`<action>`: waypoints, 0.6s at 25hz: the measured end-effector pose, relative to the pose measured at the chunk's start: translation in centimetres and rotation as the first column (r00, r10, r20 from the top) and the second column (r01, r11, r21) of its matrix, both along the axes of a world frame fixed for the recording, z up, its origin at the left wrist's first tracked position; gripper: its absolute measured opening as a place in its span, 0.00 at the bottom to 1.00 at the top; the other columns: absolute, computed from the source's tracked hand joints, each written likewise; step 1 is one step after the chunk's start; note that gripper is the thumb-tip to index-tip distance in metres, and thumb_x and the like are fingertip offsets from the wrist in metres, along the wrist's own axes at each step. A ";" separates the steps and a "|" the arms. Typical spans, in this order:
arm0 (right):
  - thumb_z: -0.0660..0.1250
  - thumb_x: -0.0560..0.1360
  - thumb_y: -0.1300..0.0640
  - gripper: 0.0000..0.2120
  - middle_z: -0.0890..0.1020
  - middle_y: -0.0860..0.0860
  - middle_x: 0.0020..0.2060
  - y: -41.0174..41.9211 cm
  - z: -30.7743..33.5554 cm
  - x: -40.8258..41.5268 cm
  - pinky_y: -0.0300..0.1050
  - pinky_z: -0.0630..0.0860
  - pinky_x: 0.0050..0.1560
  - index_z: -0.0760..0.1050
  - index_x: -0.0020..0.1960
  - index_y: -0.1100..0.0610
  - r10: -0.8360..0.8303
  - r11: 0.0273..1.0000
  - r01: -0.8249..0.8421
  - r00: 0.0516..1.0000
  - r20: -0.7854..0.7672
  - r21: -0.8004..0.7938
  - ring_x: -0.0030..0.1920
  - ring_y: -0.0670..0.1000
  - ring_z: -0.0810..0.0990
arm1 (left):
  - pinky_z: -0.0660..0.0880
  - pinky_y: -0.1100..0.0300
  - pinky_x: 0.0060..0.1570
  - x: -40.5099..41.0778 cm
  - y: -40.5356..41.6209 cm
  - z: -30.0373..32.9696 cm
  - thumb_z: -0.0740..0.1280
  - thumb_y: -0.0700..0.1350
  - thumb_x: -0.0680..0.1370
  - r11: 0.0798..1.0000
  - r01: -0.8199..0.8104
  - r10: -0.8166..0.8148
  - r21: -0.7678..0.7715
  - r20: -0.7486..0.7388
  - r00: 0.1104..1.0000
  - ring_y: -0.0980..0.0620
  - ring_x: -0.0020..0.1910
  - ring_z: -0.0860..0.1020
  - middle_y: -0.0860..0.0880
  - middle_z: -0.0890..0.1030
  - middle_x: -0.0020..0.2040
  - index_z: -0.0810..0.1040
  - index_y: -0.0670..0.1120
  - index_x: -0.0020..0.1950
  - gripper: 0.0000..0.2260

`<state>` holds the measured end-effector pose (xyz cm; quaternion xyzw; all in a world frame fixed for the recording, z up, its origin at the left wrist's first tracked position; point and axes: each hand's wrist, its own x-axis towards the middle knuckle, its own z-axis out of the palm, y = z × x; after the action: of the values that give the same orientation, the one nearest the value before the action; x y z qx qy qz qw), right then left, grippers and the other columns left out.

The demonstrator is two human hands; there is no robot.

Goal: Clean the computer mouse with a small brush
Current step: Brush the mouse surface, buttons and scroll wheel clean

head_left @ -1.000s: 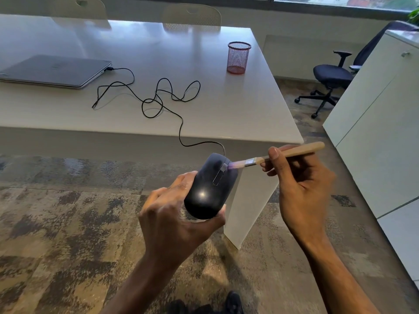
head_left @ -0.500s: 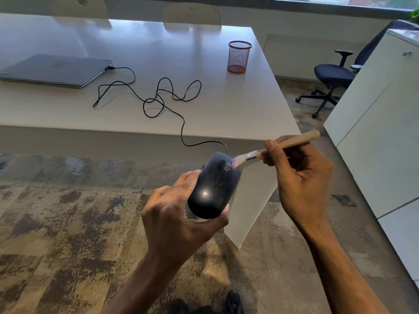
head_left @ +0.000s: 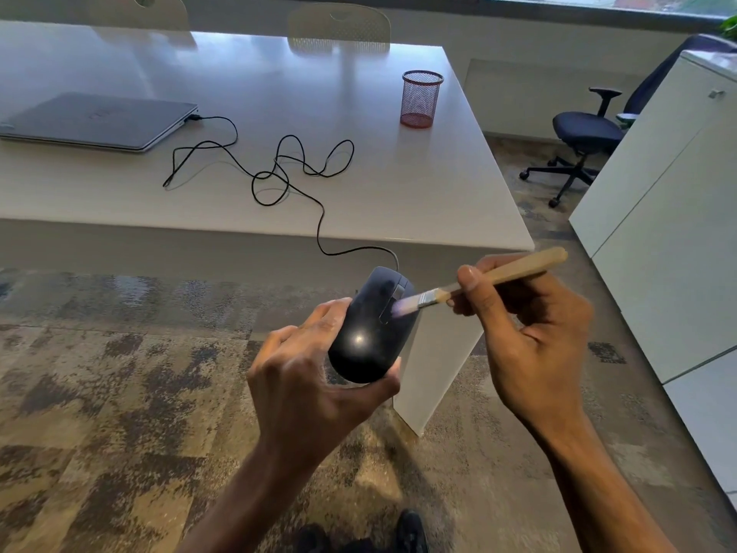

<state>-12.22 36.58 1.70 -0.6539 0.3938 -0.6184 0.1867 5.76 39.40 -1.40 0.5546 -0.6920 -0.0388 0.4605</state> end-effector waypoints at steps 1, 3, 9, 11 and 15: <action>0.67 0.78 0.52 0.02 0.83 0.35 0.41 -0.4 0.1 -0.1 0.35 0.81 0.42 0.78 0.47 0.45 -0.026 1.000 0.026 1.000 -0.002 0.003 0.40 0.41 0.85 | 0.64 0.69 0.45 -0.1 0.1 0.0 0.72 0.61 0.64 1.000 0.005 -0.005 -0.007 0.001 1.000 0.70 0.44 0.63 0.61 0.73 0.46 0.79 0.44 0.59 0.29; 0.67 0.78 0.50 0.02 0.83 0.34 0.40 -1.2 0.0 -0.3 0.36 0.81 0.43 0.76 0.49 0.44 -0.078 0.997 0.078 0.997 -0.005 0.026 0.41 0.40 0.85 | 0.64 0.69 0.45 -0.2 0.2 0.0 0.72 0.61 0.64 1.000 0.015 -0.015 -0.014 -0.001 1.000 0.70 0.44 0.64 0.59 0.77 0.46 0.79 0.44 0.58 0.29; 0.67 0.79 0.50 0.02 0.82 0.34 0.38 -2.0 -0.3 -0.3 0.34 0.81 0.41 0.76 0.49 0.47 -0.130 0.991 0.130 0.991 0.002 0.025 0.40 0.38 0.84 | 0.67 0.67 0.45 -0.2 0.3 0.1 0.72 0.60 0.63 0.999 -0.014 0.014 0.029 -0.007 1.000 0.69 0.44 0.65 0.54 0.82 0.47 0.80 0.44 0.58 0.29; 0.66 0.79 0.51 0.01 0.83 0.35 0.40 -1.5 -0.2 -0.1 0.32 0.80 0.41 0.76 0.49 0.45 -0.064 0.998 0.064 0.998 0.012 0.014 0.40 0.40 0.85 | 0.67 0.67 0.44 -0.1 0.3 0.1 0.73 0.60 0.63 0.999 -0.020 0.020 0.031 -0.006 1.000 0.69 0.43 0.65 0.55 0.81 0.46 0.79 0.44 0.58 0.29; 0.66 0.78 0.50 0.02 0.82 0.32 0.40 -1.2 -0.2 0.1 0.33 0.80 0.42 0.75 0.49 0.43 -0.077 0.997 0.077 0.997 -0.008 0.005 0.40 0.40 0.85 | 0.66 0.68 0.44 0.0 0.2 0.0 0.73 0.60 0.63 1.000 -0.021 0.021 0.021 -0.004 1.000 0.68 0.43 0.64 0.54 0.82 0.46 0.79 0.45 0.59 0.29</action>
<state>-12.13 35.37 1.51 -0.6402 0.4212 -0.6214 0.1629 5.74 39.56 -1.35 0.5667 -0.6846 -0.0423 0.4566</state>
